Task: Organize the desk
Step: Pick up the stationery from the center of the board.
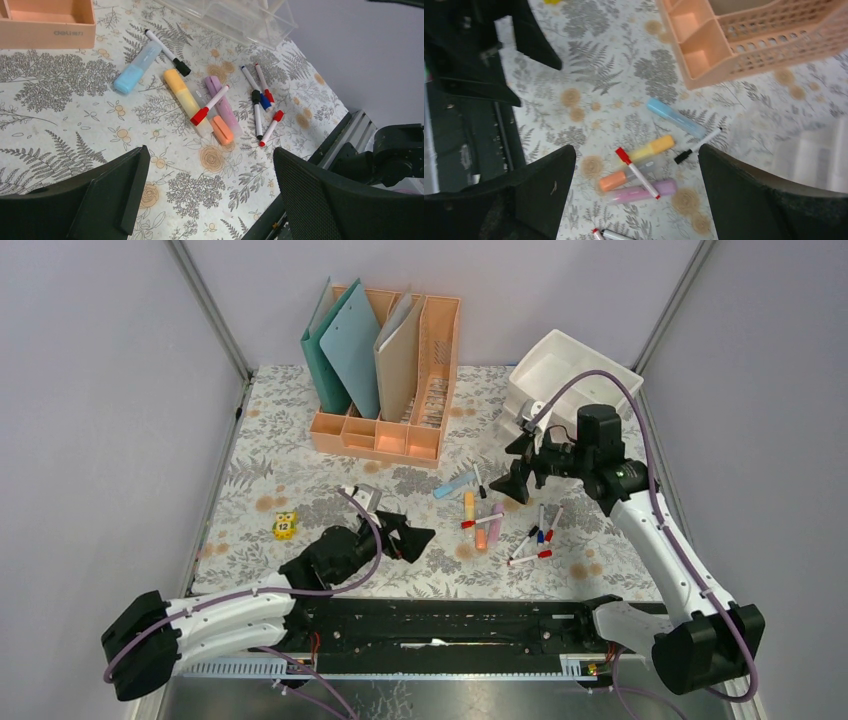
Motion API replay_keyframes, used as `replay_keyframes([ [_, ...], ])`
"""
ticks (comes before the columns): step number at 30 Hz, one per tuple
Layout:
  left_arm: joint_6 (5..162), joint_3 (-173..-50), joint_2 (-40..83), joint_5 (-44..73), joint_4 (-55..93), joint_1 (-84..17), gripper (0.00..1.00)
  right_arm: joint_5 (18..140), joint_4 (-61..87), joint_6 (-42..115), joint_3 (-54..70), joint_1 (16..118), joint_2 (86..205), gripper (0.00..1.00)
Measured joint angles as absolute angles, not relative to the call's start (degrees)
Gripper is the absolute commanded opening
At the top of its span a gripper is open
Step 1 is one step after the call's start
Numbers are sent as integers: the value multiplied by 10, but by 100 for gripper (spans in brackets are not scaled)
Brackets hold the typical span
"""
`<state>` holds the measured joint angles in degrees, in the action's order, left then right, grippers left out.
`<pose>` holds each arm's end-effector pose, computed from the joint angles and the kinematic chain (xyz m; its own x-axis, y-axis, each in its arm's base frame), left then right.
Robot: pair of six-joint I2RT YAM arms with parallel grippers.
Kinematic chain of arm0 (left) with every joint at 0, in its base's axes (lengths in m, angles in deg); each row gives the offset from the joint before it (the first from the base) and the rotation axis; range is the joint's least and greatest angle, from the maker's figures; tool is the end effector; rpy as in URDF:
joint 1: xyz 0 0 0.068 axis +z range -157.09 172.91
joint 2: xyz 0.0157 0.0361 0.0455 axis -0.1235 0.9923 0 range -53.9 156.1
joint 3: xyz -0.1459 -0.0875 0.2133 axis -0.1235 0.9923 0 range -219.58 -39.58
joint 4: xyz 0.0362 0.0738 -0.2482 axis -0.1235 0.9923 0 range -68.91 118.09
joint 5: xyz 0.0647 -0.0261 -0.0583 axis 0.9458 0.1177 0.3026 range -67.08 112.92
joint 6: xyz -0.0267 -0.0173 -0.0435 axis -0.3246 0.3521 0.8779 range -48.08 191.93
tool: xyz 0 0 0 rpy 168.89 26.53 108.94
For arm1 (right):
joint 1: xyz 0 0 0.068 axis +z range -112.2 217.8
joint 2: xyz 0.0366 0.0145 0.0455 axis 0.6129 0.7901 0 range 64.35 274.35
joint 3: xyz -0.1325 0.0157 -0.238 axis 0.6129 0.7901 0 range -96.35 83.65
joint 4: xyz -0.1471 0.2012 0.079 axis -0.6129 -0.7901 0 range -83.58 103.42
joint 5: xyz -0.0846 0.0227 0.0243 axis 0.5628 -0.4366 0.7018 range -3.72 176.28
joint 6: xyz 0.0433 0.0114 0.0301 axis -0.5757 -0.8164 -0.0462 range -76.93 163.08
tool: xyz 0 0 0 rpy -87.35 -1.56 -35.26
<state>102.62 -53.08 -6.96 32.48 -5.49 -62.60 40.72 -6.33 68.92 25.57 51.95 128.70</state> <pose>0.1100 -0.1497 0.2084 -0.4254 -0.2697 -0.8639 0.5841 0.6473 -0.4897 0.2311 0.0845 0.3409 -0.0370 -0.3241 -0.9453 -0.8994 0.4231 -0.1098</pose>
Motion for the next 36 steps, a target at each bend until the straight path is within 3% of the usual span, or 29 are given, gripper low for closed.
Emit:
replay_keyframes([
  [11,1046,-533,3,303,-96,-626,99,410,-76,676,253,520,1300,100],
  [18,1070,-628,149,282,-60,-634,99,359,-102,679,230,538,1339,100],
  [27,1076,-783,316,347,66,-661,98,549,-103,647,259,542,1281,100],
  [36,966,-902,394,370,151,-632,84,528,-116,633,265,527,1298,100],
])
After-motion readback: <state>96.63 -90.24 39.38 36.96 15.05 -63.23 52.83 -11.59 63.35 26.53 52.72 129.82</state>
